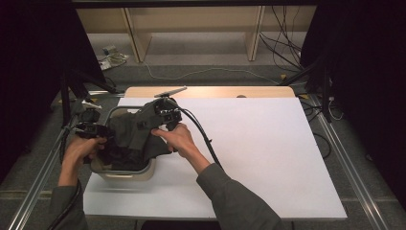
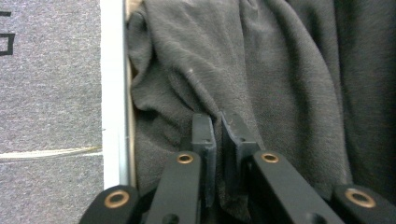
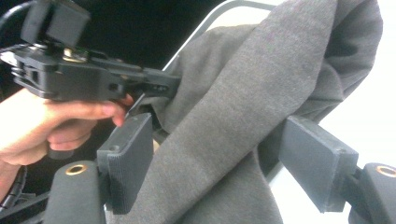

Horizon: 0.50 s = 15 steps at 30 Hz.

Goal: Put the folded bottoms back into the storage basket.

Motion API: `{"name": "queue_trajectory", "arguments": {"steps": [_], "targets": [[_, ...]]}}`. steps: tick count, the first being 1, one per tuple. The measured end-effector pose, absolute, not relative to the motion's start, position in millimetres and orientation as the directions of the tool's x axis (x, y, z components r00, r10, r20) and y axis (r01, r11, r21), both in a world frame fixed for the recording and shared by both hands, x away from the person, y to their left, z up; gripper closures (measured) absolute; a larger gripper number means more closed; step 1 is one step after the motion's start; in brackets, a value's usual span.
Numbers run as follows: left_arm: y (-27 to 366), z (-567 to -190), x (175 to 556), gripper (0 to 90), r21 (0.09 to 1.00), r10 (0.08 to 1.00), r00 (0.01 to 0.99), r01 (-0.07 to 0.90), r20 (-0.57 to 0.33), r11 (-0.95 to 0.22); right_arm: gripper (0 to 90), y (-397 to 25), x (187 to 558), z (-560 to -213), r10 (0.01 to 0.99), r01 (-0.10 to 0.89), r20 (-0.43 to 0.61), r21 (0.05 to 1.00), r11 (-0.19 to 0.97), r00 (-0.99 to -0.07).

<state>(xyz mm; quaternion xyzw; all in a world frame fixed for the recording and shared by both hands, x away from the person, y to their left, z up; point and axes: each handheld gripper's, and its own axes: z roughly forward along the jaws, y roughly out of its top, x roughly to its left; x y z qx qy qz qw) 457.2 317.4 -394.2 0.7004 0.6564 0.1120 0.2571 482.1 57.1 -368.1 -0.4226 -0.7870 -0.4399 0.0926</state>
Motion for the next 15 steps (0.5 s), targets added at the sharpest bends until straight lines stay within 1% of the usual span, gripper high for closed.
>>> {"name": "queue_trajectory", "arguments": {"steps": [6,12,15], "targets": [[308.7,-411.3,463.5,86.6,0.487,0.981,0.111,0.873,-0.159,-0.020,26.6,53.5,482.2,-365.4,0.589,0.737,0.507,0.628,0.248,-0.630],[305.2,-433.2,468.7,87.4,0.458,0.987,0.085,0.889,-0.135,-0.014,26.6,48.6,483.2,-363.0,0.591,0.736,0.509,0.635,0.232,-0.626],[303.5,-436.7,469.3,87.5,0.456,0.989,0.081,0.890,-0.127,-0.014,26.6,47.2,483.7,-362.2,0.593,0.737,0.509,0.636,0.229,-0.624]]}}
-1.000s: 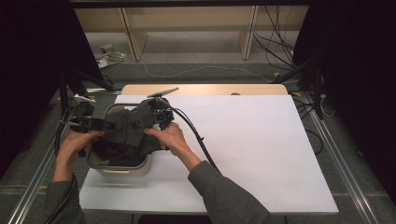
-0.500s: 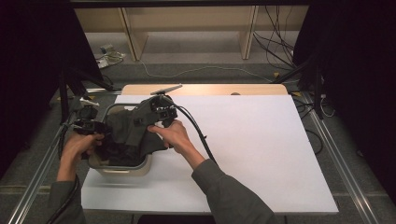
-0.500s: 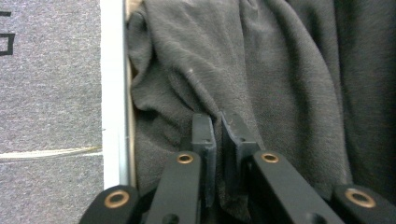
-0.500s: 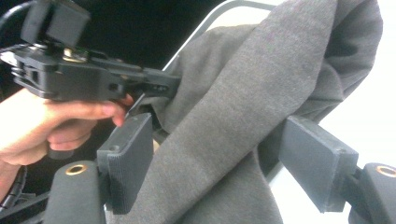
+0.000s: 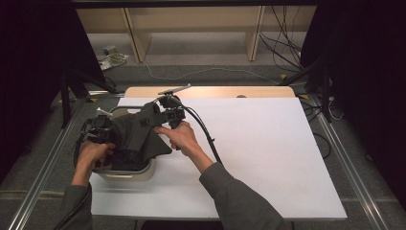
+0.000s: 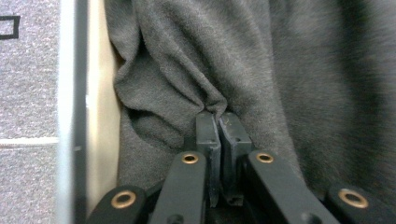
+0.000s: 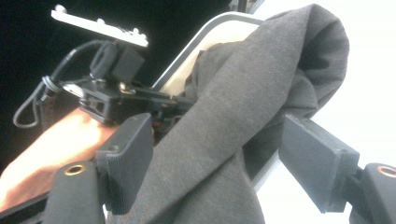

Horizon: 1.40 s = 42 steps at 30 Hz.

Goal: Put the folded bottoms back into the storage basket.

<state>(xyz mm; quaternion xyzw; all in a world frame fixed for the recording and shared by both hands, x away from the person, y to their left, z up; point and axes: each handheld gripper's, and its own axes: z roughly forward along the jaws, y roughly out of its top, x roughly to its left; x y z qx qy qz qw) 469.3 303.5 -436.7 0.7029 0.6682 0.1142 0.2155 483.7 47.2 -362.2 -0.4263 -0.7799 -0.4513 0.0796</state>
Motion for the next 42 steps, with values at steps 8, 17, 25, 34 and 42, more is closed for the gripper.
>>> {"name": "queue_trajectory", "arguments": {"steps": [8,17,25,34,42], "targets": [[301.6,-446.9,471.6,87.5,0.449,0.992,0.063,0.893,-0.112,-0.006,26.6,31.9,486.7,-356.7,0.598,0.733,0.511,0.650,0.200,-0.617],[298.9,-449.8,472.7,87.0,0.452,0.995,0.055,0.892,-0.084,-0.012,25.8,11.9,488.6,-353.2,0.616,0.727,0.498,0.662,0.185,-0.610],[303.3,-439.5,469.7,72.9,0.442,0.993,0.071,0.897,-0.095,-0.022,25.3,-9.8,487.7,-352.6,0.636,0.710,0.466,0.677,0.191,-0.615],[306.6,-407.6,462.8,39.7,0.465,0.984,0.089,0.885,-0.154,-0.007,24.5,-43.9,484.8,-353.1,0.671,0.693,0.427,0.698,0.181,-0.606],[300.5,-378.5,455.5,29.2,0.551,0.977,0.111,0.835,-0.184,0.009,24.2,-78.7,477.1,-349.4,0.686,0.673,0.407,0.721,0.165,-0.604]]}}
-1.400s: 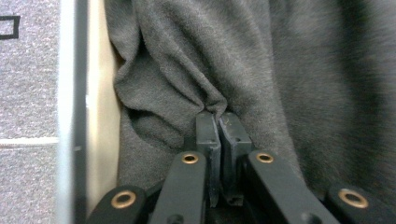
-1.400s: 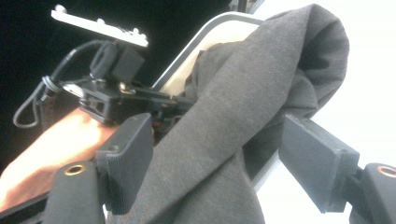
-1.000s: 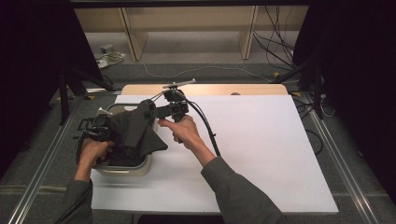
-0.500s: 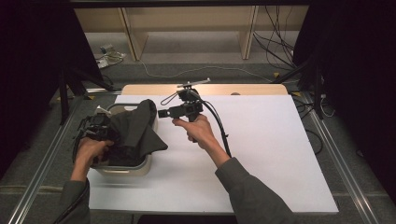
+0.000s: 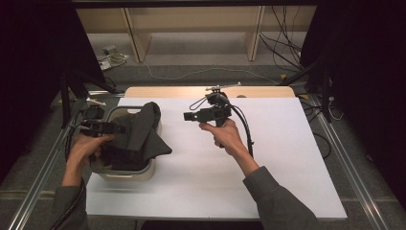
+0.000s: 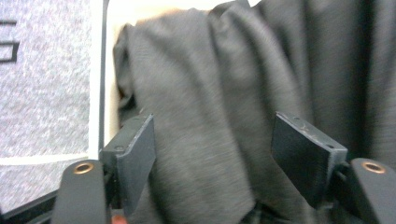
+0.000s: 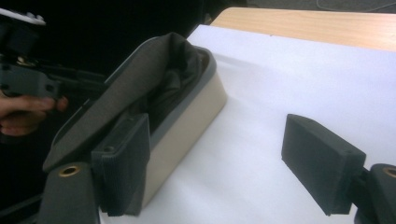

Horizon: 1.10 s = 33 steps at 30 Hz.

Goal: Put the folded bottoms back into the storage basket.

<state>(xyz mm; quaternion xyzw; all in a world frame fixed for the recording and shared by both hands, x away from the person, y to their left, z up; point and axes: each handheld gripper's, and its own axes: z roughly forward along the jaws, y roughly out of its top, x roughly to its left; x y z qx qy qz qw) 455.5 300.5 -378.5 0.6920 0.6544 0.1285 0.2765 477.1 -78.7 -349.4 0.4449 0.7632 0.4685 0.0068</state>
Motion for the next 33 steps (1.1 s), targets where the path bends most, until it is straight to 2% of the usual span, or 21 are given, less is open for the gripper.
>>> {"name": "queue_trajectory", "arguments": {"steps": [5,9,13,20,24,28,29,30,31,33], "targets": [[290.6,-359.5,449.9,25.5,0.605,0.961,0.142,0.795,-0.235,0.031,23.7,-97.3,468.3,-347.1,0.706,0.646,0.363,0.743,0.175,-0.608],[281.5,-354.2,448.7,19.1,0.612,0.951,0.162,0.790,-0.265,0.036,23.2,-110.6,462.3,-347.4,0.715,0.639,0.354,0.751,0.167,-0.603],[272.2,-354.3,449.0,16.8,0.609,0.938,0.195,0.793,-0.286,0.021,23.0,-119.8,458.7,-349.3,0.717,0.638,0.356,0.754,0.159,-0.599],[248.4,-361.2,451.7,15.9,0.596,0.926,0.237,0.803,-0.295,-0.015,22.9,-129.0,454.3,-351.8,0.721,0.623,0.345,0.767,0.153,-0.601],[239.9,-364.1,452.7,15.9,0.584,0.901,0.265,0.812,-0.344,-0.016,22.8,-134.6,450.6,-354.1,0.722,0.620,0.341,0.770,0.153,-0.602],[230.6,-366.7,452.7,16.1,0.583,0.901,0.282,0.812,-0.331,-0.040,22.8,-142.3,446.3,-357.2,0.720,0.621,0.345,0.769,0.150,-0.602],[228.9,-368.0,452.5,23.6,0.583,0.896,0.299,0.810,-0.327,-0.058,22.8,-146.5,443.9,-359.5,0.720,0.622,0.344,0.768,0.153,-0.603],[227.5,-369.2,452.0,23.6,0.584,0.894,0.316,0.808,-0.318,-0.078,22.8,-146.5,443.9,-359.5,0.720,0.622,0.344,0.768,0.153,-0.603],[226.3,-372.0,452.0,36.4,0.585,0.894,0.320,0.806,-0.314,-0.083,22.8,-150.8,441.6,-362.0,0.724,0.622,0.338,0.767,0.158,-0.601],[226.3,-373.4,451.9,50.8,0.586,0.898,0.317,0.806,-0.307,-0.084,22.8,-155.5,438.5,-364.0,0.730,0.620,0.330,0.767,0.162,-0.599]]}}
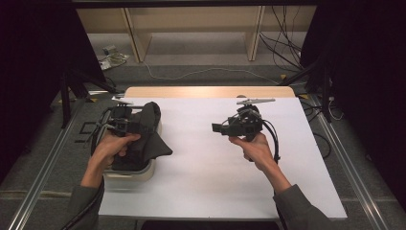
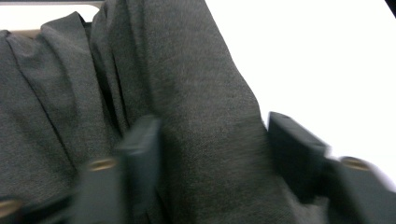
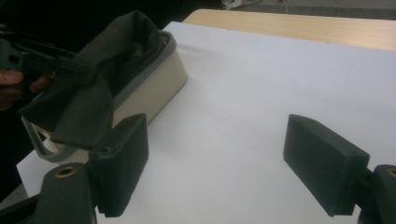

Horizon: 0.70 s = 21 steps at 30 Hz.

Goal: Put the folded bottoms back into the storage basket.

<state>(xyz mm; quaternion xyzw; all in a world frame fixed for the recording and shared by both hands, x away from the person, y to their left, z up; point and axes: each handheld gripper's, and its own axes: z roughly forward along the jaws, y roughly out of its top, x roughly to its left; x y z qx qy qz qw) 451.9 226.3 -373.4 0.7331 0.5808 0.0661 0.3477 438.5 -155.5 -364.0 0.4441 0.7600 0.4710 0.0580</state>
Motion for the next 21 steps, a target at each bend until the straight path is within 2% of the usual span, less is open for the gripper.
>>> {"name": "queue_trajectory", "arguments": {"steps": [1,2,3,6,8,15,21], "targets": [[226.5,-374.6,451.9,50.8,0.585,0.904,0.317,0.805,-0.288,-0.096,22.8,-155.5,438.5,-364.0,0.730,0.620,0.330,0.767,0.162,-0.599],[226.9,-375.8,451.8,55.4,0.583,0.908,0.317,0.806,-0.274,-0.106,22.8,-157.9,437.0,-364.9,0.730,0.619,0.326,0.768,0.165,-0.600],[227.5,-378.5,451.6,64.1,0.575,0.911,0.324,0.809,-0.257,-0.125,22.9,-163.0,434.3,-366.8,0.732,0.614,0.312,0.768,0.182,-0.606],[227.9,-382.2,451.7,71.9,0.563,0.916,0.327,0.813,-0.231,-0.148,22.8,-169.2,430.6,-369.2,0.737,0.611,0.301,0.769,0.189,-0.606],[227.0,-392.0,452.9,77.9,0.530,0.937,0.319,0.824,-0.145,-0.198,22.9,-179.7,425.4,-373.4,0.748,0.618,0.292,0.761,0.195,-0.596],[230.2,-420.2,460.6,79.3,0.482,0.943,0.298,0.854,-0.149,-0.194,23.0,-201.5,415.0,-377.5,0.770,0.619,0.273,0.761,0.194,-0.577],[221.5,-428.0,463.3,79.1,0.474,0.949,0.306,0.849,-0.082,-0.233,23.1,-211.4,411.3,-377.1,0.780,0.619,0.270,0.764,0.183,-0.564]]}}
